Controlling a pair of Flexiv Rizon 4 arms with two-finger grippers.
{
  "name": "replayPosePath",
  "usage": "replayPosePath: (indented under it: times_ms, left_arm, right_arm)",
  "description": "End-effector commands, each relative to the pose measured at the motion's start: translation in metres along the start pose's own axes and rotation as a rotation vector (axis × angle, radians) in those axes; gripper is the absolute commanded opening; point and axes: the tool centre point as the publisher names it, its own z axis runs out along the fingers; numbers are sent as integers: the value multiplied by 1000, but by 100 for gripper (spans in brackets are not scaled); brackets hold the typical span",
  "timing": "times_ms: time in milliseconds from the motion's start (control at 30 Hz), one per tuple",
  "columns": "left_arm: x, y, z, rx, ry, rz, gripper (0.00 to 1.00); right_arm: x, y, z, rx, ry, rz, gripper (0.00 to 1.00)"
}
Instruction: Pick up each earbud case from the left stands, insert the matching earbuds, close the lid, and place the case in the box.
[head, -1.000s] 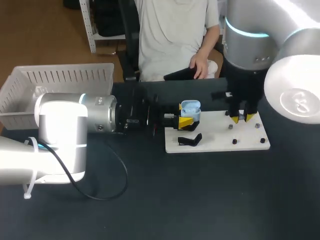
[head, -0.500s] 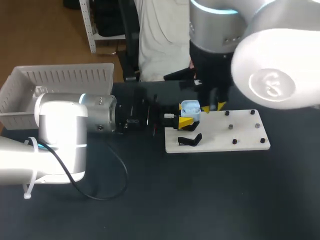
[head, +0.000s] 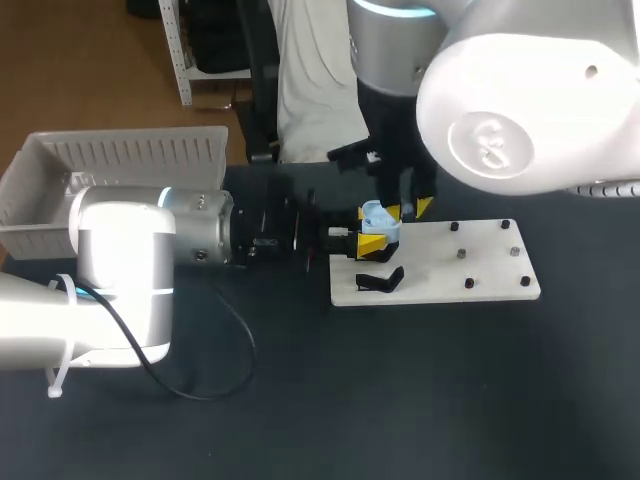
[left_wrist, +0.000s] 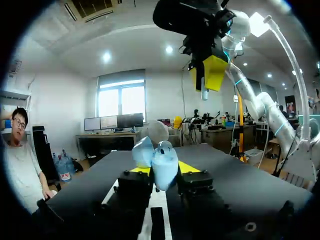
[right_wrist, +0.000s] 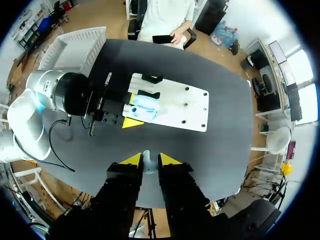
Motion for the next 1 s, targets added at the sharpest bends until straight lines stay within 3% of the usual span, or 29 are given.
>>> replayPosePath:
  times_ms: [33, 467, 1000]
  left_arm:
    - [0, -2, 1, -10, -1, 4, 0]
    - [0, -2, 1, -10, -1, 4, 0]
    - [0, -2, 1, -10, -1, 4, 0]
  right_arm:
    - [2, -1, 0, 1, -4, 2, 0]
    - [-11, -1, 4, 22, -55, -124, 0]
    - [-26, 7, 21, 27, -25, -206, 0]
